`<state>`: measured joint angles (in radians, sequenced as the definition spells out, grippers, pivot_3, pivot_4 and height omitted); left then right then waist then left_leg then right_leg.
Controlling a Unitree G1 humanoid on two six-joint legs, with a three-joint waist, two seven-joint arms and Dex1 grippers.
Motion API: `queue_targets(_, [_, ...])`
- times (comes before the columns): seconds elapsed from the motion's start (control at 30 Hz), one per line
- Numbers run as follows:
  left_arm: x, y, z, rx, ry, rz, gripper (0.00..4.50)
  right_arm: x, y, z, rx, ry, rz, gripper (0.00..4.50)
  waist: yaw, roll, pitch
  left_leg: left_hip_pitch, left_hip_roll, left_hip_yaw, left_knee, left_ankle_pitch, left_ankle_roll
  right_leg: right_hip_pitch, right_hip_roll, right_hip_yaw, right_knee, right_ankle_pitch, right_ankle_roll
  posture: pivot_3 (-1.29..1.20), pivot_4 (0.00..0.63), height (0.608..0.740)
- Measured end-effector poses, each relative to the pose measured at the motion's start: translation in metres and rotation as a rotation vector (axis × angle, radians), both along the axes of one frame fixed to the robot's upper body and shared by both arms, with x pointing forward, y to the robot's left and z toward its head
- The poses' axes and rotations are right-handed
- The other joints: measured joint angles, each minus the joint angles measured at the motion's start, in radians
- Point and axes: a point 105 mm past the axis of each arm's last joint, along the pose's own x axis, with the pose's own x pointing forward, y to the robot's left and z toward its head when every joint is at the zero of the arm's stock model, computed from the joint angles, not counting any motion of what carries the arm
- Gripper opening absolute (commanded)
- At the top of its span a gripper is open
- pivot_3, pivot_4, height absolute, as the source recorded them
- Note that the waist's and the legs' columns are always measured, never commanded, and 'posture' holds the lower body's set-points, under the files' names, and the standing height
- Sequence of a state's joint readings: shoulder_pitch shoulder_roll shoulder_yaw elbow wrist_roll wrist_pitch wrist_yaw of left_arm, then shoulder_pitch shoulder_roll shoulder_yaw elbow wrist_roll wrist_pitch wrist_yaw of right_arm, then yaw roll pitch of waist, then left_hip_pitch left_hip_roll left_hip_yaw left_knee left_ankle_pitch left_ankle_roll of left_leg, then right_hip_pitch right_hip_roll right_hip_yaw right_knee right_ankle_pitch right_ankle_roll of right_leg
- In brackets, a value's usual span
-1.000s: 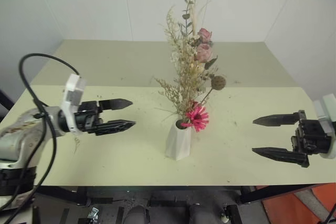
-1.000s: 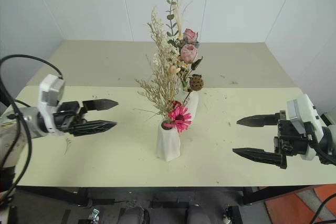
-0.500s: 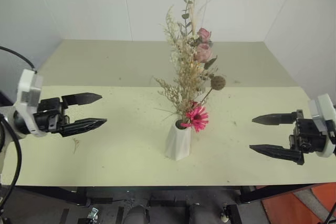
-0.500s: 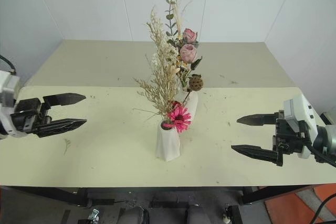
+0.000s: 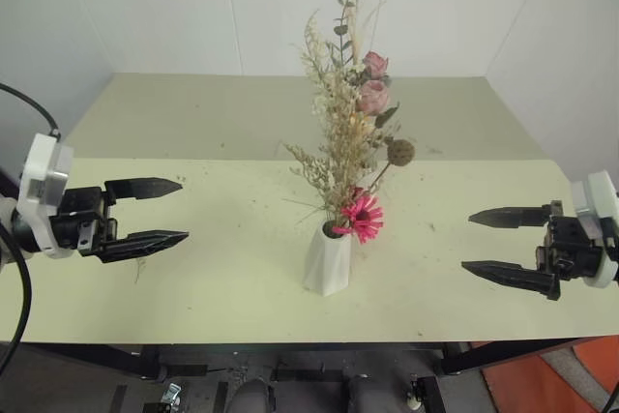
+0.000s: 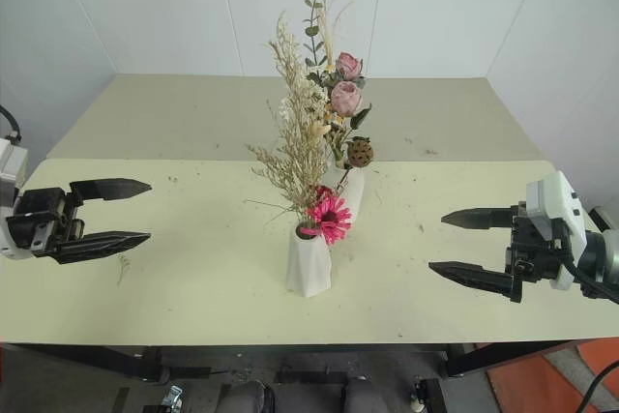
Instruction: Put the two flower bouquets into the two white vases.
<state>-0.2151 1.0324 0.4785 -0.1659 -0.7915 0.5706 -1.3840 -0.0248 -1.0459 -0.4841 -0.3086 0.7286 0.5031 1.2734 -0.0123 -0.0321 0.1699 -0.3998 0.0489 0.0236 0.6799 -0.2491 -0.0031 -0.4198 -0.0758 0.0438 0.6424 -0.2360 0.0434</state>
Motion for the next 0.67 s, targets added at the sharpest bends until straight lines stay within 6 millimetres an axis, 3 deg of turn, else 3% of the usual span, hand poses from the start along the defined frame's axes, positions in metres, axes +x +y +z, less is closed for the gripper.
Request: queue_targets(0.67, [0.0031,-0.0049,0.001,-0.012,-0.014,-0.003,4.45,0.0013,0.0,-0.0041,0.024,0.0,-0.023,4.5,-0.001,0.0,0.0,0.0,0.0,0.0,0.0,0.0,0.0,0.0,0.0,0.0,0.0,0.0,0.0,0.0,0.15,0.74])
